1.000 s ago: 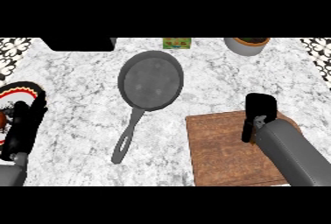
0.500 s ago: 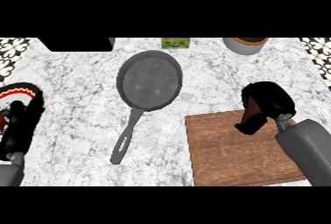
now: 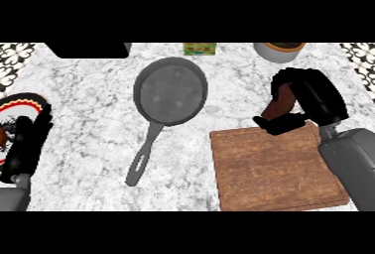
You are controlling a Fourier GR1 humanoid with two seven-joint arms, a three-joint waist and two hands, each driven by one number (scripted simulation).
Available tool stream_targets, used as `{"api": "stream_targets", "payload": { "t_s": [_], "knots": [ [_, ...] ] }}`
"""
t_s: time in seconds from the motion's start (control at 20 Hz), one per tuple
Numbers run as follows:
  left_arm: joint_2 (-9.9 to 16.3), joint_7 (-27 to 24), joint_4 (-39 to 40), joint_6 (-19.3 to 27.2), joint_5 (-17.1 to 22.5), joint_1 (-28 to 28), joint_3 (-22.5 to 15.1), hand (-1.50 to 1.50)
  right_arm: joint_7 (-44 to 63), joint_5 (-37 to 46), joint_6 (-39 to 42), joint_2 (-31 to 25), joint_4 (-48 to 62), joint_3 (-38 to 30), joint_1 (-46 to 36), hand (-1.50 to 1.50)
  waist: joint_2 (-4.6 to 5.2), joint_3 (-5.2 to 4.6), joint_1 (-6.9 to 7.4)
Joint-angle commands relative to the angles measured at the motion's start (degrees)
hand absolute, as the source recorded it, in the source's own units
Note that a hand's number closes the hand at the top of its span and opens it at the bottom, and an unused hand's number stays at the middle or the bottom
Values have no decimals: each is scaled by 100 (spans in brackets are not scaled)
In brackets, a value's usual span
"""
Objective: Pick the sweet potato from the cutting board and place it in the pan
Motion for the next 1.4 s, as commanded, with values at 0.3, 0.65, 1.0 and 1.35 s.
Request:
{"api": "stream_targets", "payload": {
  "t_s": [0.3, 0.65, 1.0, 1.35],
  "knots": [
    [-116, 163, 144, -241, -102, -278, 174, 0, 458, 116, -40, 1493, 1014, -272, -1383, 150, 26, -3, 85],
    [-49, 15, 321, -398, -138, -431, 316, 0, 187, 71, -701, 2503, 3177, -718, -2487, 150, 65, -3, 165],
    [-283, 247, 45, -222, -320, -499, 148, 0, -160, -96, -1411, 2826, 5228, -863, -3380, 150, 124, 1, 378],
    [-368, -39, 193, -433, -295, -606, 102, 0, -760, -542, -1695, 2835, 6251, -864, -3652, 150, 212, 0, 633]
  ]
}}
